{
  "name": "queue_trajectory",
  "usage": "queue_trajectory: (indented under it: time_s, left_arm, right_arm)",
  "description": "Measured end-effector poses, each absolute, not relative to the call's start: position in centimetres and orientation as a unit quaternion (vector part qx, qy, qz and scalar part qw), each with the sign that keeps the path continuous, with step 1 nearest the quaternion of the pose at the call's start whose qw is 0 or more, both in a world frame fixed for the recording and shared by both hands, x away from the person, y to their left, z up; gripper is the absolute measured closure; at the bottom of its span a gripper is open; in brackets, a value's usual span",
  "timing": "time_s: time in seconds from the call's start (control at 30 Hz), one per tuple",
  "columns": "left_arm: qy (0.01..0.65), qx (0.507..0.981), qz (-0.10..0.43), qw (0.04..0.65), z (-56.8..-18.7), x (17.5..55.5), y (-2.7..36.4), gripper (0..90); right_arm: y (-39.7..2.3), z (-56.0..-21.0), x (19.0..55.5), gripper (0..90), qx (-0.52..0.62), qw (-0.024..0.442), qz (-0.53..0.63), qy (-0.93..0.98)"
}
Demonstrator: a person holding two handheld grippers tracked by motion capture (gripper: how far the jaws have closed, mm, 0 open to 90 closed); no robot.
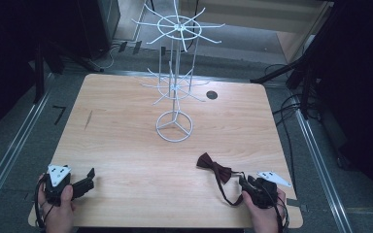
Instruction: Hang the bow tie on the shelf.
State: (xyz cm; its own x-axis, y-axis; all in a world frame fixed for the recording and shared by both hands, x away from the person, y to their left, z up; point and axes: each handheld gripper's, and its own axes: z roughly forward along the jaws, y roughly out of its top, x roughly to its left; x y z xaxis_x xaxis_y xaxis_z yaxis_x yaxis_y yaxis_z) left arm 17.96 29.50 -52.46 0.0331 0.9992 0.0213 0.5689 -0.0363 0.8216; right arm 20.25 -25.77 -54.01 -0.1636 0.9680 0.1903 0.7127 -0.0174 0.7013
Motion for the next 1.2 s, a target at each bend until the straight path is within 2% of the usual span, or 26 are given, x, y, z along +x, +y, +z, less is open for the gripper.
queue_trajectory:
  time_s: [0.03,0.07,0.1,0.13,0.33,0.53,0.67,0.87,0.9,0.93,1.1,1.13,1.17,1.2]
  left_arm:
    - [0.612,0.64,0.329,0.327,-52.5,18.0,29.5,13.3]
    - [0.612,0.641,0.329,0.327,-52.5,18.0,29.5,13.4]
    - [0.612,0.641,0.329,0.327,-52.5,18.0,29.5,13.4]
    - [0.612,0.641,0.329,0.325,-52.5,18.0,29.5,13.4]
    - [0.613,0.641,0.329,0.324,-52.5,18.0,29.5,13.4]
    - [0.613,0.641,0.33,0.324,-52.5,18.0,29.4,13.5]
    - [0.612,0.641,0.33,0.324,-52.5,18.0,29.4,13.5]
    - [0.612,0.642,0.329,0.324,-52.5,18.0,29.5,13.5]
    - [0.613,0.642,0.328,0.324,-52.5,18.0,29.5,13.5]
    - [0.613,0.642,0.328,0.324,-52.5,18.0,29.5,13.5]
    - [0.613,0.642,0.328,0.324,-52.5,18.0,29.5,13.5]
    - [0.613,0.642,0.328,0.324,-52.5,18.0,29.5,13.5]
    - [0.613,0.642,0.328,0.324,-52.5,18.0,29.5,13.5]
    - [0.613,0.642,0.328,0.324,-52.5,18.0,29.5,13.5]
  right_arm:
    - [-25.8,-54.0,20.3,72.1,0.621,0.182,0.351,0.677]
    - [-26.0,-54.1,20.3,84.2,0.621,0.172,0.355,0.677]
    - [-26.0,-54.1,20.3,84.2,0.621,0.172,0.355,0.677]
    - [-26.2,-54.1,20.3,90.0,0.616,0.164,0.362,0.68]
    - [-25.8,-52.7,19.7,90.0,0.583,0.16,0.413,0.681]
    - [-23.0,-51.1,18.5,90.0,0.495,0.153,0.464,0.718]
    - [-21.0,-51.5,18.3,88.7,0.471,0.139,0.461,0.739]
    - [-19.3,-53.1,18.6,63.1,0.463,0.1,0.442,0.762]
    - [-19.1,-53.2,18.5,54.7,0.467,0.098,0.442,0.76]
    - [-19.1,-53.2,18.5,54.7,0.467,0.098,0.442,0.76]
    - [-19.4,-52.8,18.3,37.1,0.49,0.106,0.445,0.742]
    - [-19.4,-52.7,18.3,25.6,0.502,0.099,0.447,0.734]
    - [-19.4,-52.7,18.3,25.6,0.502,0.099,0.447,0.734]
    - [-19.1,-52.5,18.0,11.5,0.517,0.102,0.438,0.729]
